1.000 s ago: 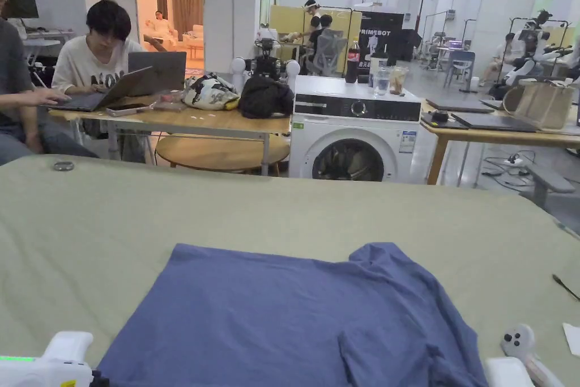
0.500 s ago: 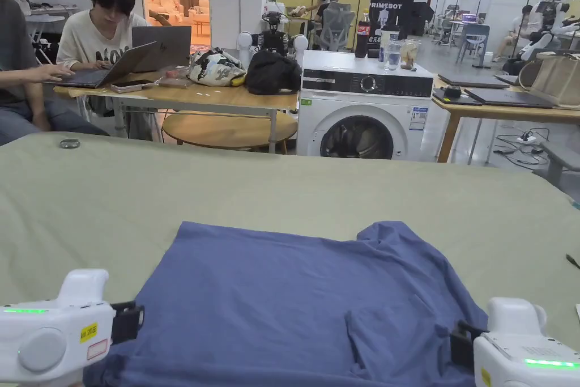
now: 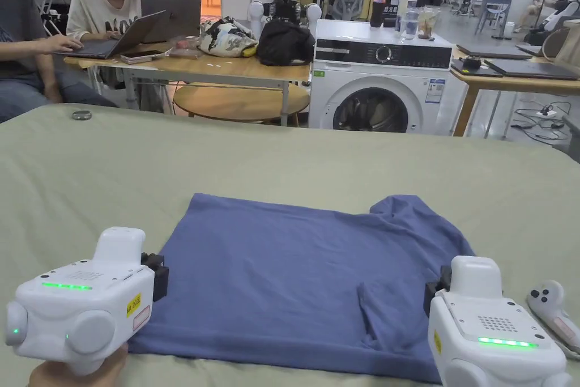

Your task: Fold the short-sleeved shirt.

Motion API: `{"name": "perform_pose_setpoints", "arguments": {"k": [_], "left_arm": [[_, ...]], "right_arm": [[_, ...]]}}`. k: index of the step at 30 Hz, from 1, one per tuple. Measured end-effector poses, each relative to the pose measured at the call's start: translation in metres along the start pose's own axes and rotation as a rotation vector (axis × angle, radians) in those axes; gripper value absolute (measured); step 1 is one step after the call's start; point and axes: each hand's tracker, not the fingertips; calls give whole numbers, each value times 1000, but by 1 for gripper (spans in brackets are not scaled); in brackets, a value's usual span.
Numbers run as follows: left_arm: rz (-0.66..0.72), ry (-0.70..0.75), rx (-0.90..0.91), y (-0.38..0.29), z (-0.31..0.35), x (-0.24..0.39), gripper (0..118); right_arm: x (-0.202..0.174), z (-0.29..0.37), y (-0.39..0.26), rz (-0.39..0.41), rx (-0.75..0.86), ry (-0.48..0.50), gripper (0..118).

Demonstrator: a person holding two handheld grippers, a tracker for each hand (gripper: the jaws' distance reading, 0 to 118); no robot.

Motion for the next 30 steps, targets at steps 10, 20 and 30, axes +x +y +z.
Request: {"name": "perform_pose_setpoints", "arguments": {"k": [10,20,30], "left_arm": [[202,-16,-415,-12,-40,-75,47],[114,59,-542,-37,-67,-70,53],[51,-36,-495,-39,-48,-58,4]], "right_arm": [[0,-12,-14,37,-103,29,0],[18,-12,-21,60,-199,3,0],[81,-16,-26,27,-428,-44,46]]}}
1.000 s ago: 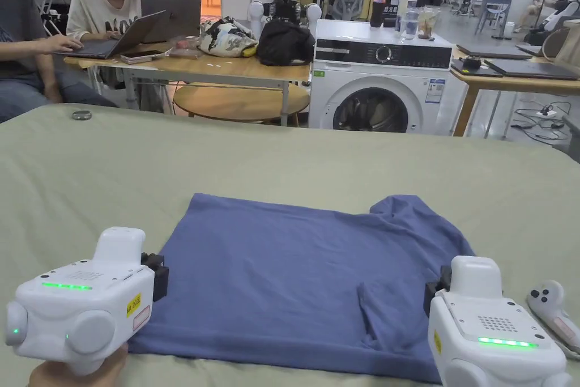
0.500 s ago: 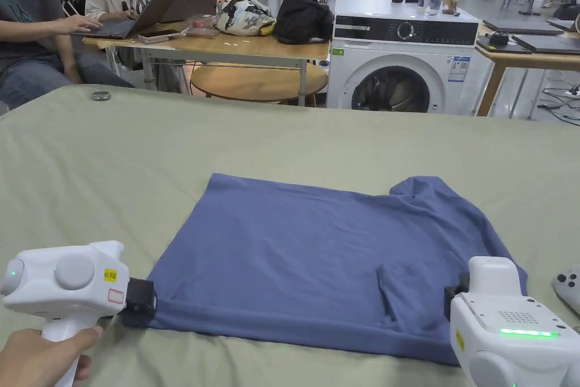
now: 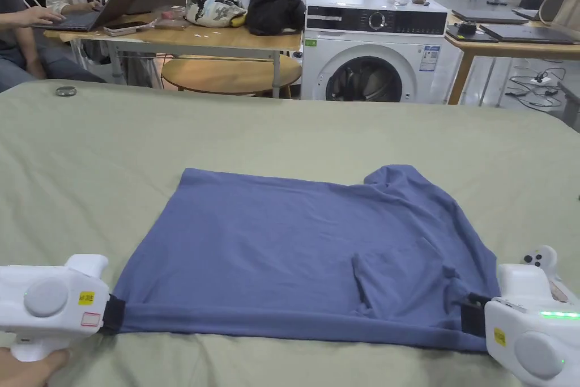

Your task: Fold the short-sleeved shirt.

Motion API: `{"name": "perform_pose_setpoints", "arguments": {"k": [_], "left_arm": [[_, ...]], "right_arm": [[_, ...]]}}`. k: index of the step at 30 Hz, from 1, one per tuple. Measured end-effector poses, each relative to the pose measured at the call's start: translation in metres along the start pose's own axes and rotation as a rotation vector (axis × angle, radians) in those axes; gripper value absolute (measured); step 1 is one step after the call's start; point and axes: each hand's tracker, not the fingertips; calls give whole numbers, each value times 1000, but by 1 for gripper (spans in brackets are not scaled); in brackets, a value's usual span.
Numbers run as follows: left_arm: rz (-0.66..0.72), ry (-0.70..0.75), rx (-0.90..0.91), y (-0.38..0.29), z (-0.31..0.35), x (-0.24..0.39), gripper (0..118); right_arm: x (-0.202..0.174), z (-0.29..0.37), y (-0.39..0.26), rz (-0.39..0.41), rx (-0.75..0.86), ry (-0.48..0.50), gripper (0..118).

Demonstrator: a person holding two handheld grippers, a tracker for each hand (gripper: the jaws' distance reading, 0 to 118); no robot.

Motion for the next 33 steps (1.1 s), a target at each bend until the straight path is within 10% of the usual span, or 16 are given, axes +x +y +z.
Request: {"name": "perform_pose_setpoints", "arguments": {"k": [7,10,12,33], "left_arm": [[13,-1,18,-3,5,3,4],[23,-7,33,-4,8,1,4],[37,-18,45,-5,11,-1,4],[137,-88,260,137,-3,-16,4]], "right_arm": [[20,-42,-25,15,-210,78,63],[12,-36,-33,37,-133,61,50],[9,-35,-27,29,-138,136,6],[15,-74,116,-75,16,145,5]]}}
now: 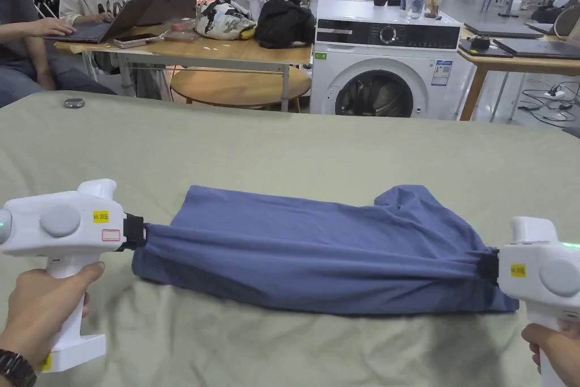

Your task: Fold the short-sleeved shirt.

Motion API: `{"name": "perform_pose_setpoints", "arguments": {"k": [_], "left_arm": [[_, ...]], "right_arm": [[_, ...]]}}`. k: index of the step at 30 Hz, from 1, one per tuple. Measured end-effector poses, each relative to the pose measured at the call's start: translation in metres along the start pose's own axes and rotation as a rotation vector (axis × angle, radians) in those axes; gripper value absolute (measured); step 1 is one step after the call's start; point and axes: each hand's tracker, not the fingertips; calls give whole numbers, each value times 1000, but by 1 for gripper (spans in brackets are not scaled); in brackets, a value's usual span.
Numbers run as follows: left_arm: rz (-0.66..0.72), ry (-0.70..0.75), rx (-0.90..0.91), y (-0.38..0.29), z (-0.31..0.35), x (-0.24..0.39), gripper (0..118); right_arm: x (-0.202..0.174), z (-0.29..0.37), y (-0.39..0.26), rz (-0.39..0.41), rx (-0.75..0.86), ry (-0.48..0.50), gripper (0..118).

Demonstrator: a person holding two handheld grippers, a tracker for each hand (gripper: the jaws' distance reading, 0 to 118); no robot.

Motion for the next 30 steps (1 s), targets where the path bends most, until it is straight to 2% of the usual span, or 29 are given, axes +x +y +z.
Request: {"name": "perform_pose_setpoints", "arguments": {"k": [7,13,14,16,17,18,22,25,27,28,29,30], "left_arm": [[-24,41,-68,19,-54,5,4],[-45,65,-118,22,-79,8,4],[-47,65,-122,22,-78,9,8],[-44,61,-108,21,-73,10,32],[-41,41,-85,20,-69,11,43],[-32,20,-61,19,-64,13,48],[-93,-51,43,11,-39,29,52],[-161,-51,123,-3,-19,46,52],[-185,-29,198,-16,-6,57,52],[-192,-17,236,-23,0,62,47],[-199,-4,255,-28,4,65,29],[-200,3,247,-32,7,68,9]], "right_arm": [[-8,-64,27,33,-47,-22,5],[-9,-93,23,56,-111,-38,9],[-10,-93,22,67,-109,-52,15],[-14,-85,21,87,-59,-95,32],[-16,-77,20,71,-17,-99,50],[-18,-69,20,50,15,-89,58],[-33,-33,16,2,175,-46,58],[-51,-7,5,5,284,-53,58],[-63,7,-4,17,338,-59,53],[-70,11,-7,28,348,-64,41],[-77,15,-11,30,352,-69,14],[-80,18,-14,28,366,-78,0]]}}
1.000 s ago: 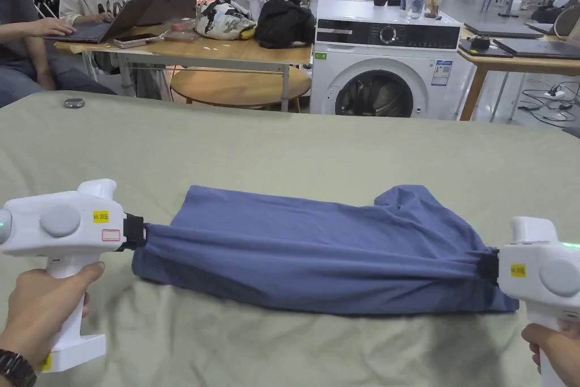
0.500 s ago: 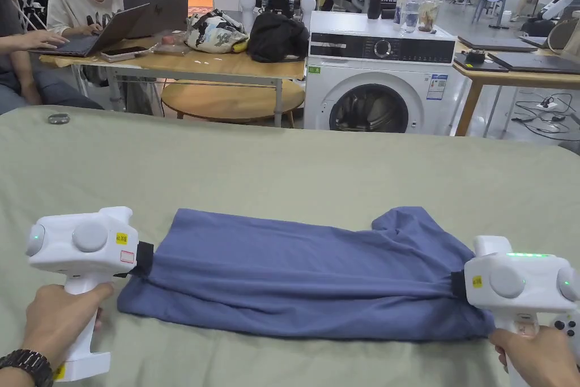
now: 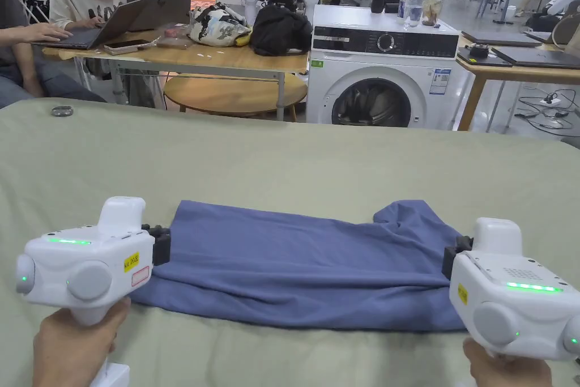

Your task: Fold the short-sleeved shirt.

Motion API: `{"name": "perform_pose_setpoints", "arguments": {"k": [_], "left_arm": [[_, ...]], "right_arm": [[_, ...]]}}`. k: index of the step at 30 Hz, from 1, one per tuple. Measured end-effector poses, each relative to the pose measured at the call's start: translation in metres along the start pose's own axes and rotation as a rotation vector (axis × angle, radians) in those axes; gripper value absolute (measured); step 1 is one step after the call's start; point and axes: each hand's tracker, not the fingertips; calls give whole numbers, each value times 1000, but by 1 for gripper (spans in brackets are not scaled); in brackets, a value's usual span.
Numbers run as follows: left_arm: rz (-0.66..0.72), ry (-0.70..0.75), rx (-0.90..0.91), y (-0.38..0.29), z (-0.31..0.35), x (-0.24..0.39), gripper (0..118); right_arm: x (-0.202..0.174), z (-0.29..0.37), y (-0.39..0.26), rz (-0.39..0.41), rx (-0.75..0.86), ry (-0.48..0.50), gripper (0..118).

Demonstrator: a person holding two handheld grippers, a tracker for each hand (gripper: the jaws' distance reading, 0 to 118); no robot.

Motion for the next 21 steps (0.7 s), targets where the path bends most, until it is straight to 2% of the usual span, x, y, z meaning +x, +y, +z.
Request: {"name": "perform_pose_setpoints", "arguments": {"k": [1,4,7,14,15,16,17,18,21], "left_arm": [[5,45,10,-3,4,4,0],[42,5,-38,-11,0,-7,0],[19,76,-83,-13,-2,-16,0],[207,46,-291,4,-37,-74,2],[212,32,-329,7,-38,-74,15],[220,19,-366,9,-46,-79,37],[227,14,-416,11,-55,-82,65],[223,7,-453,10,-62,-84,72],[183,36,-552,1,-83,-77,72]], "right_arm": [[-3,6,-2,-3,10,0,0],[-12,9,-6,13,6,9,0],[-15,11,-11,27,-9,9,0],[-8,7,-18,46,-48,21,0],[-6,6,-19,45,-55,20,0],[-4,6,-20,43,-62,19,0],[-3,5,-21,43,-70,15,0],[0,4,-22,44,-74,13,0],[6,2,-25,45,-90,4,0]]}}
